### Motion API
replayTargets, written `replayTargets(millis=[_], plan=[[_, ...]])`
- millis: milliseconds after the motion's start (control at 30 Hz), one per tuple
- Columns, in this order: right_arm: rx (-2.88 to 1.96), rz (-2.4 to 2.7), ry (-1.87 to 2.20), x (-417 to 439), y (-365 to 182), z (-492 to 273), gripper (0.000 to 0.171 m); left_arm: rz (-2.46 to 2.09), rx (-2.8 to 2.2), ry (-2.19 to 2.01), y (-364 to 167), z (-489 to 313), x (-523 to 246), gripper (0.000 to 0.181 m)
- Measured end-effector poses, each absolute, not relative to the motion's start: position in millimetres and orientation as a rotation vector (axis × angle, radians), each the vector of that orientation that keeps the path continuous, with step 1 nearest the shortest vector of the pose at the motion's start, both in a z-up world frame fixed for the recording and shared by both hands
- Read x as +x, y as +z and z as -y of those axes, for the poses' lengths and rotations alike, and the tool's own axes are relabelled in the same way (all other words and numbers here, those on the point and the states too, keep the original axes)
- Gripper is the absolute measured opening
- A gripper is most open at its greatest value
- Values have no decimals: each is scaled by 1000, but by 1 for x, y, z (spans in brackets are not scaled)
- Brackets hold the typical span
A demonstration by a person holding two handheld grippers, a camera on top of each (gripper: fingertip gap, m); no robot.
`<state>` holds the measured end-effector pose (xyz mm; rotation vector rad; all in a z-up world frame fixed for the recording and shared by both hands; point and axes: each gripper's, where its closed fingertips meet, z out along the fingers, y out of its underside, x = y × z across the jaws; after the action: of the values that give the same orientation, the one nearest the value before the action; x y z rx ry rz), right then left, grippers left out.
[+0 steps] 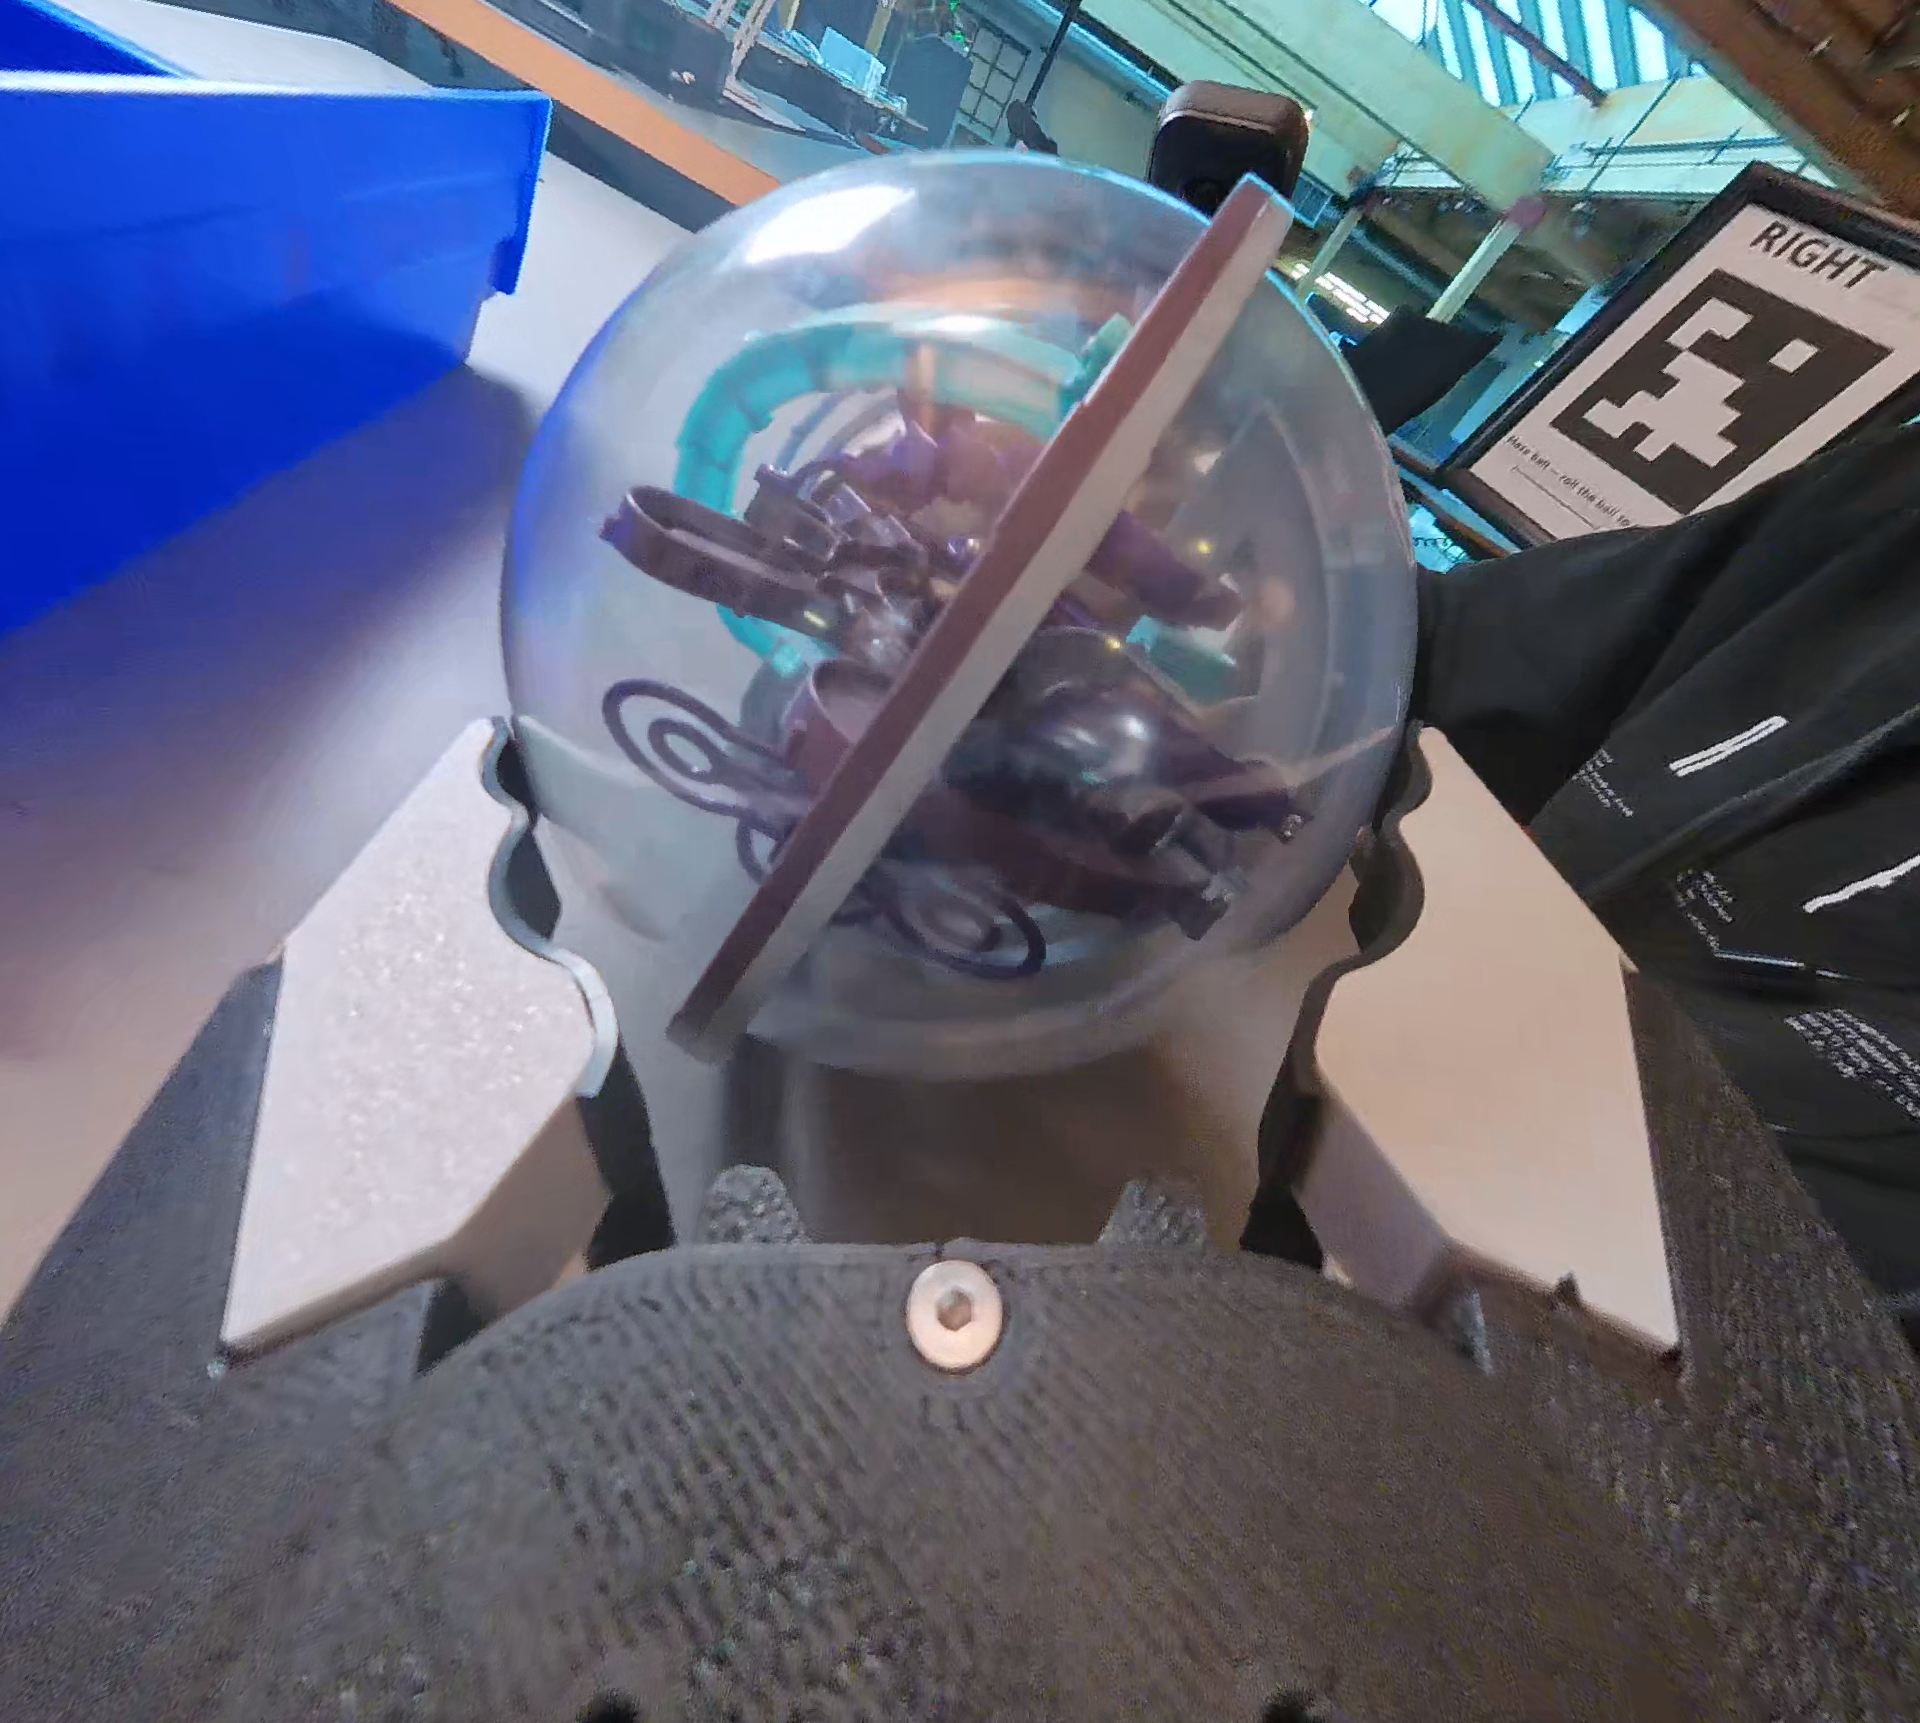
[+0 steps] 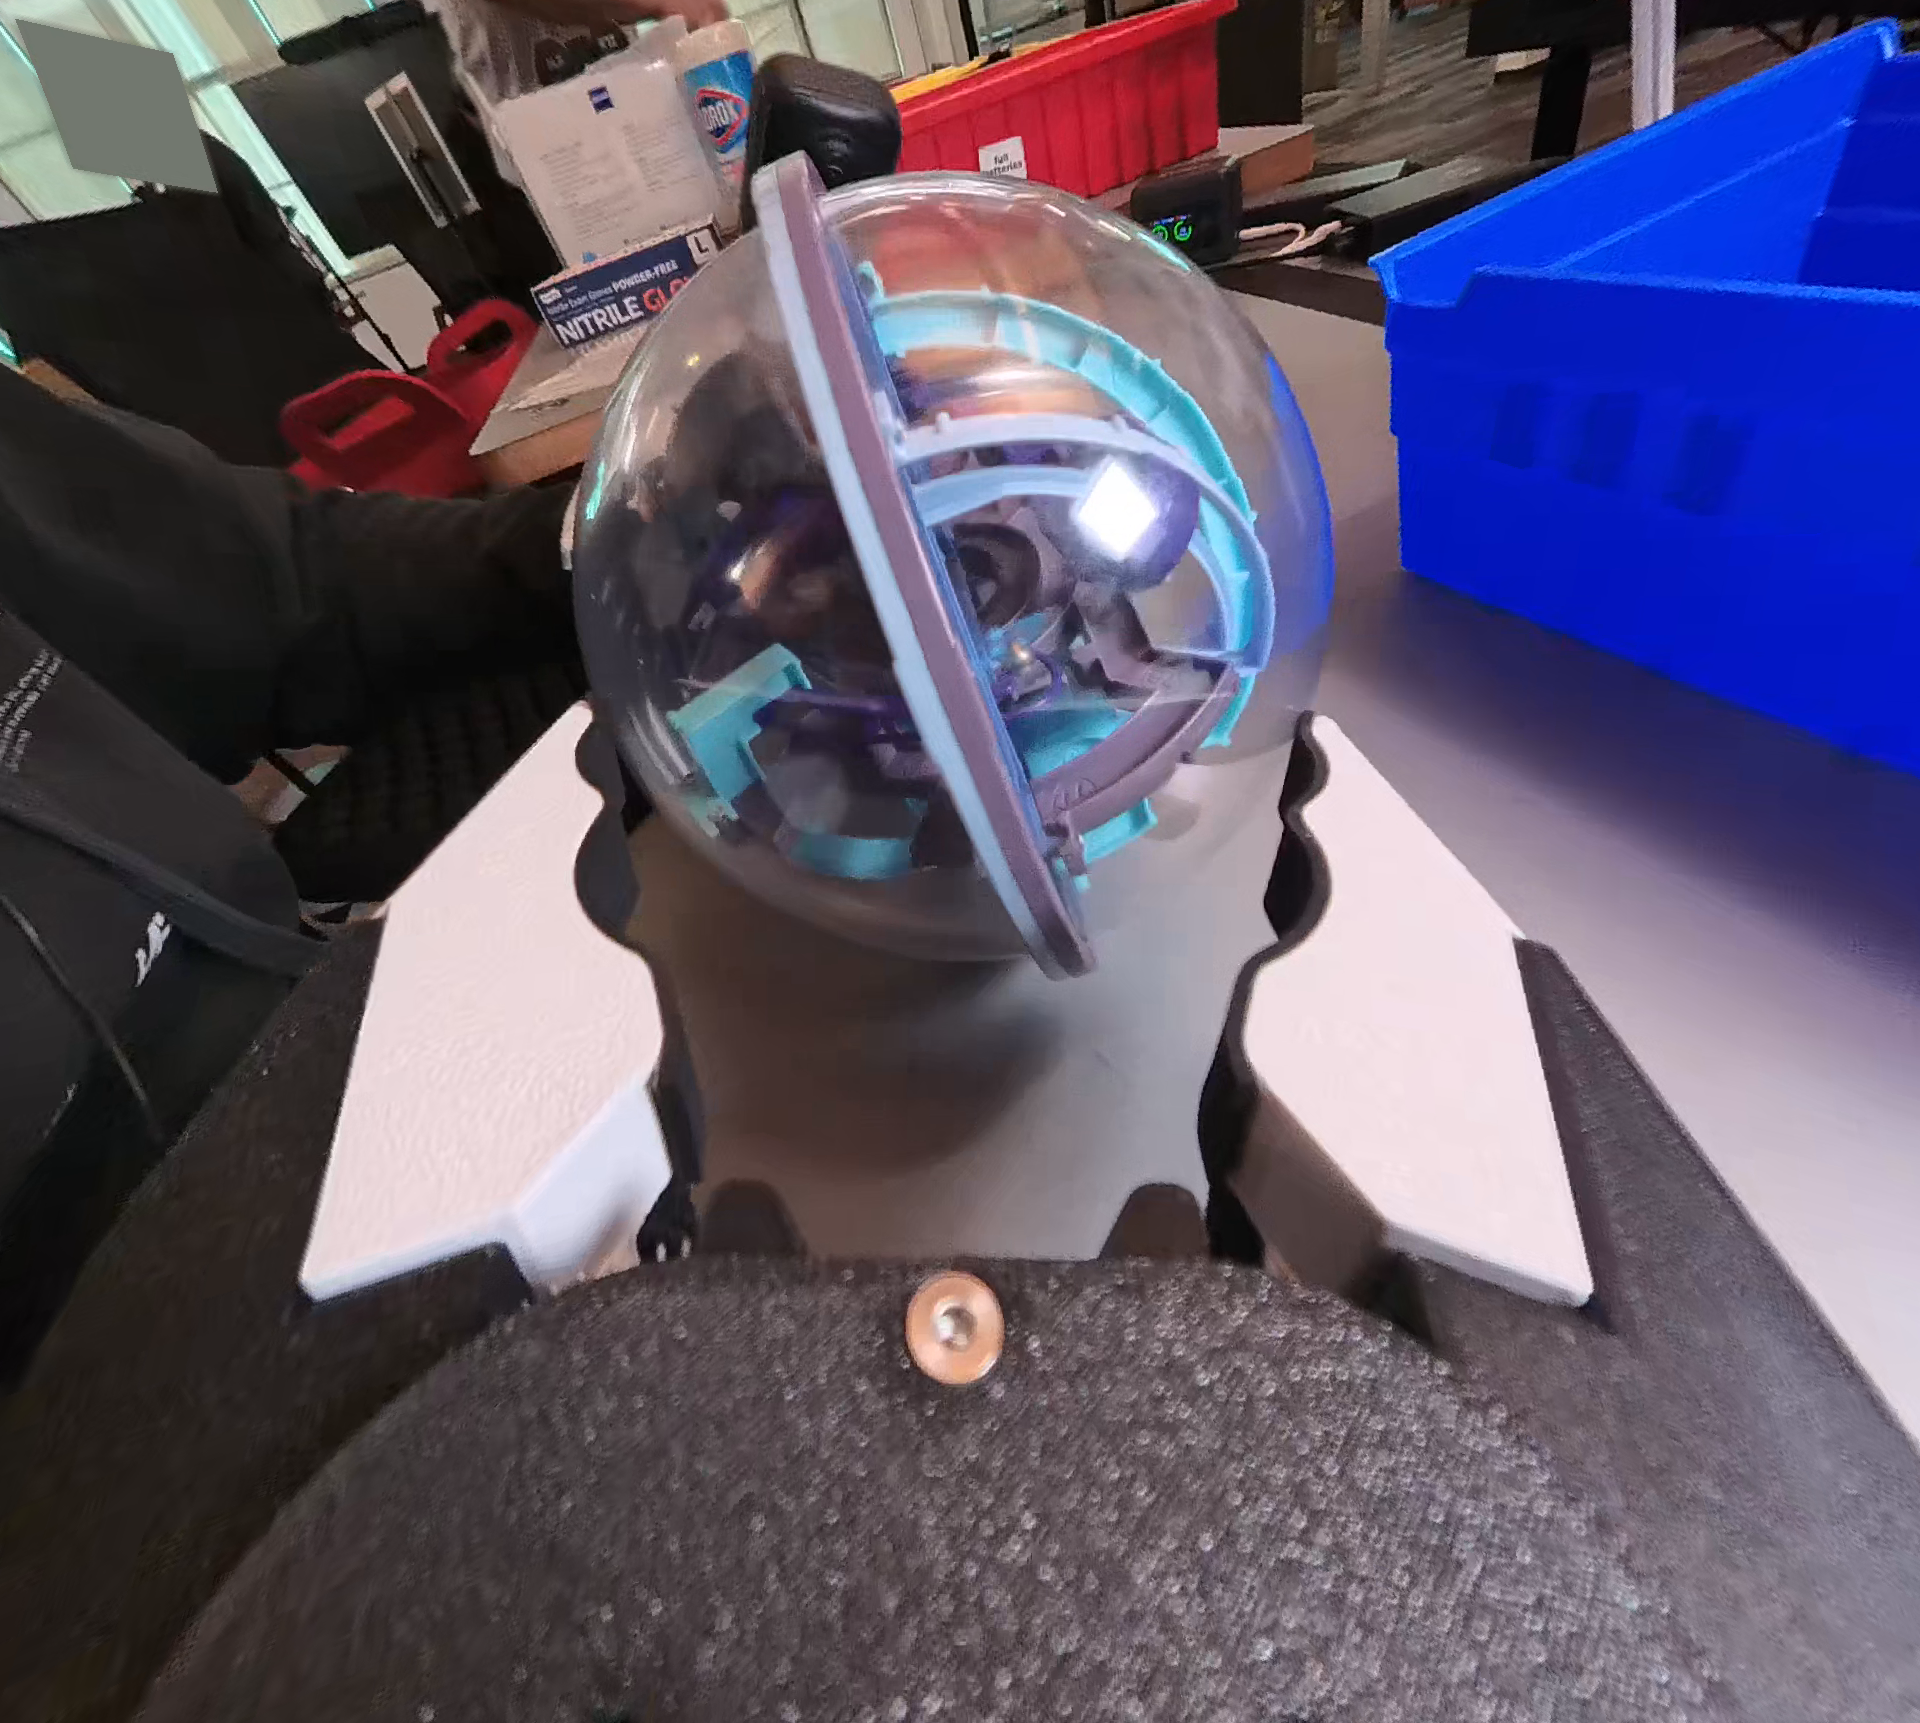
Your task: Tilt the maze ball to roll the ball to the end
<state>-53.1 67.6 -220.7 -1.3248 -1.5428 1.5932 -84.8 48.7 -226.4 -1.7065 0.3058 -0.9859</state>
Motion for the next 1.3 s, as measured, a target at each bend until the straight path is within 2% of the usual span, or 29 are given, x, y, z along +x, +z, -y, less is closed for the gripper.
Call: replayTargets(millis=[300, 667, 1300], plan=[[-1233, 1646, 1499, -47, -229, -64, 125, -287, -1687, -1049, -225, -48, -85, 155], [-1126, 1705, 1309, -49, -239, -62, 127, -445, -1677, -835, -227, -45, -80, 154], [-1072, 1682, 1295, -47, -228, -59, 132, -496, -1757, -851, -239, -40, -71, 154]])
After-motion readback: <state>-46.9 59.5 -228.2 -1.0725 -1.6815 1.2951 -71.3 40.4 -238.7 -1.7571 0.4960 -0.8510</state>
